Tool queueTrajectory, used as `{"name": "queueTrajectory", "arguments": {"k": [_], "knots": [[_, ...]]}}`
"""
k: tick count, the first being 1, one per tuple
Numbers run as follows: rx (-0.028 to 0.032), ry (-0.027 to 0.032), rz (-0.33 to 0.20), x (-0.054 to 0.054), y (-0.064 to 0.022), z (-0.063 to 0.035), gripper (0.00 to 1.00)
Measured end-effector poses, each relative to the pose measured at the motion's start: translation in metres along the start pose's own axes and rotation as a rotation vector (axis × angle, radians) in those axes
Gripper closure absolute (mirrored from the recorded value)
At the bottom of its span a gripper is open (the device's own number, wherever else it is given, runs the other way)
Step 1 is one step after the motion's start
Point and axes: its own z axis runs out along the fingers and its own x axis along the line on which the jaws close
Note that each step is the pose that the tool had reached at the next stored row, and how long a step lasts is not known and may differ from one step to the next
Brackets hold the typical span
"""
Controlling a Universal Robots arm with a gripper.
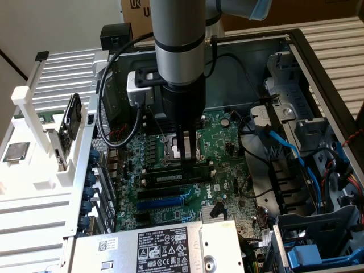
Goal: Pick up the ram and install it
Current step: 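Insert the ram into the slot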
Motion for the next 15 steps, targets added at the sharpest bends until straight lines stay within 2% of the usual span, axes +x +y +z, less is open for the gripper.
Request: {"name": "queueTrajectory", "arguments": {"k": [11,15], "knots": [[0.0,0.0,0.0,0.001,0.0028,-0.0199,0.79],[0.0,0.0001,0.0,0.001,0.003,-0.0214,0.79]]}}
